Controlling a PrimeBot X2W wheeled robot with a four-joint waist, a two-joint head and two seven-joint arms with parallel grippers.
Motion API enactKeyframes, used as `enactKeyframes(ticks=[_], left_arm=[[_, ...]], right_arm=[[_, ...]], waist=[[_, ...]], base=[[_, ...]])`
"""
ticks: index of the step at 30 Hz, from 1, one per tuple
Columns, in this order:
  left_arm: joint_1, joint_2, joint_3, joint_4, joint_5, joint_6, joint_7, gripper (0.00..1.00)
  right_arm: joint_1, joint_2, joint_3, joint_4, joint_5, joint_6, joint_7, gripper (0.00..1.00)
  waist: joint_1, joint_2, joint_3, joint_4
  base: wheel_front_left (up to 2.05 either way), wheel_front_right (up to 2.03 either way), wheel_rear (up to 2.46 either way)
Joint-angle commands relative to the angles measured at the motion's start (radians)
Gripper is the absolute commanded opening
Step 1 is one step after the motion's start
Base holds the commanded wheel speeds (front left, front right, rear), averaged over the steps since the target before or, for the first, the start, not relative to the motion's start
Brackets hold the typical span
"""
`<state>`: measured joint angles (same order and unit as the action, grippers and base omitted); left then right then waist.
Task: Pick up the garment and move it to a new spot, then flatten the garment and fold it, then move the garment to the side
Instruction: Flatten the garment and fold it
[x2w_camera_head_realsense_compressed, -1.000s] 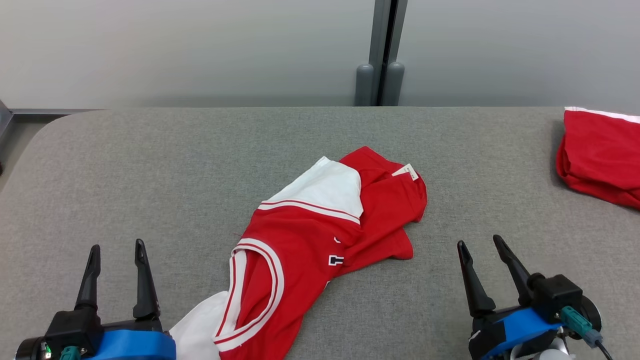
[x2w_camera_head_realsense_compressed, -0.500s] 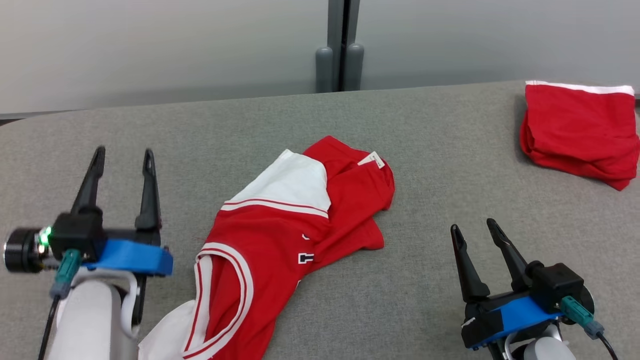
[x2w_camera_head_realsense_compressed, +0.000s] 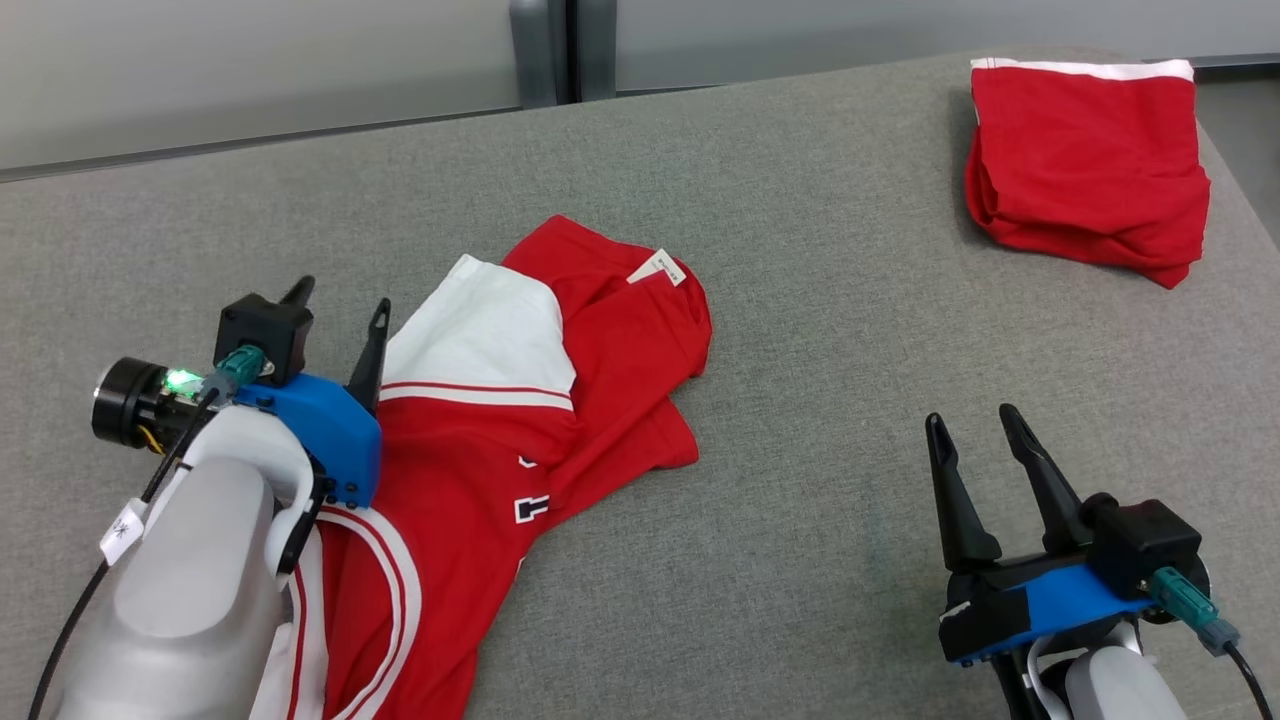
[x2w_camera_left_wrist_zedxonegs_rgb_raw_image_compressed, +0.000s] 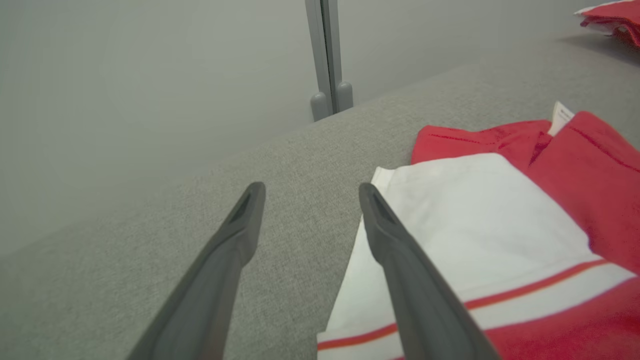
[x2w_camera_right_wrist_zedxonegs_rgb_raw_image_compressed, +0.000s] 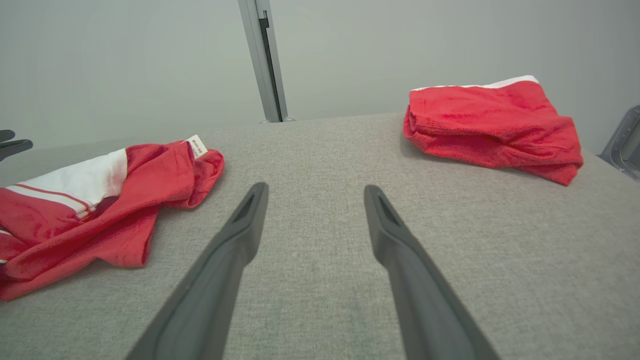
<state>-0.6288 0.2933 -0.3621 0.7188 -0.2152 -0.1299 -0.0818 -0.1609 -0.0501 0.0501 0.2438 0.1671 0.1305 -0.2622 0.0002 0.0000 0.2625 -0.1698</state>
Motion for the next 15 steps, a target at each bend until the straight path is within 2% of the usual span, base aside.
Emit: enactKeyframes(ticks=[1,8,15], left_arm=[[-0.015,0.008,-0.018,0.010,-0.012,-0.001,0.006,1.00],[0.008,0.036,-0.168,0.103,-0.173,-0.001,0.120,1.00],[0.013,0.051,-0.285,0.153,-0.260,-0.001,0.188,1.00]], right_arm=[[-0.013,-0.001,-0.005,-0.005,-0.005,0.001,-0.004,1.00],[-0.017,-0.001,-0.018,-0.013,-0.009,0.001,-0.004,1.00],[-0.023,-0.001,-0.022,-0.011,-0.017,0.001,-0.004,1.00]], waist=[[-0.0002,0.0000,0.003,-0.001],[-0.0002,0.0000,0.023,-0.006],[-0.0002,0.0000,0.023,-0.003]], base=[[0.00,0.00,0.00],[0.00,0.00,0.00],[0.00,0.00,0.00]])
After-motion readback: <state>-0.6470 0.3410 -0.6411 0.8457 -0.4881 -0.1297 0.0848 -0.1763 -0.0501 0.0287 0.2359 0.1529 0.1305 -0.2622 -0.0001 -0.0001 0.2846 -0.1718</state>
